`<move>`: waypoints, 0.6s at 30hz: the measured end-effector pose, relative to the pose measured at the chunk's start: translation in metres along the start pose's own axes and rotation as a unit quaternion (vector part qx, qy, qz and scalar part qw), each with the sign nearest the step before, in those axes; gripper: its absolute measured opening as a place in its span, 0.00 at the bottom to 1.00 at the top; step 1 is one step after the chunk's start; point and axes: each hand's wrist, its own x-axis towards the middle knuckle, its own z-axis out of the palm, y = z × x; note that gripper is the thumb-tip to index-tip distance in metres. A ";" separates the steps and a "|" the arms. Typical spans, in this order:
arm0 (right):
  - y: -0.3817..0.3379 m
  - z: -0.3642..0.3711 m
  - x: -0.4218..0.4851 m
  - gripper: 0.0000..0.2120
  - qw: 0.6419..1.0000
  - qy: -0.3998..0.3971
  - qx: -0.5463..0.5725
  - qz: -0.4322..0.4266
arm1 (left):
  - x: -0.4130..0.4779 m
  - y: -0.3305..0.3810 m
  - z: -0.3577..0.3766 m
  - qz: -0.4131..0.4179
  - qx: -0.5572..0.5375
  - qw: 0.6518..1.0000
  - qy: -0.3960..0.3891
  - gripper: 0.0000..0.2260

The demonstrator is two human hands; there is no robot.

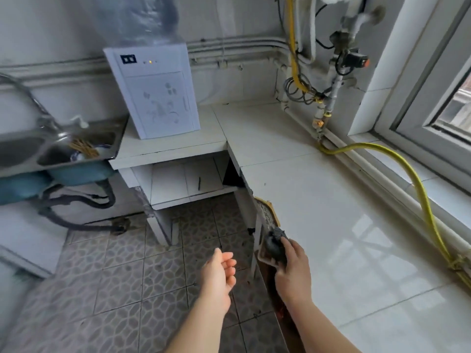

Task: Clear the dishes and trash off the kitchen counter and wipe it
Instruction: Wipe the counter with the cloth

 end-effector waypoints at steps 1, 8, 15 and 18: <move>-0.009 0.004 -0.002 0.26 0.999 -0.011 0.047 0.013 | 0.000 0.006 -0.007 0.001 -0.016 1.000 0.005 0.15; -0.093 0.074 -0.038 0.20 0.896 -0.169 0.336 0.237 | 0.012 0.054 -0.114 -0.004 -0.160 0.986 0.044 0.13; -0.200 0.162 -0.089 0.16 0.835 -0.321 0.384 0.230 | 0.037 0.100 -0.238 -0.006 -0.233 0.970 0.065 0.07; -0.254 0.216 -0.120 0.14 0.808 -0.393 0.381 0.215 | 0.045 0.121 -0.308 0.016 -0.266 0.960 0.081 0.07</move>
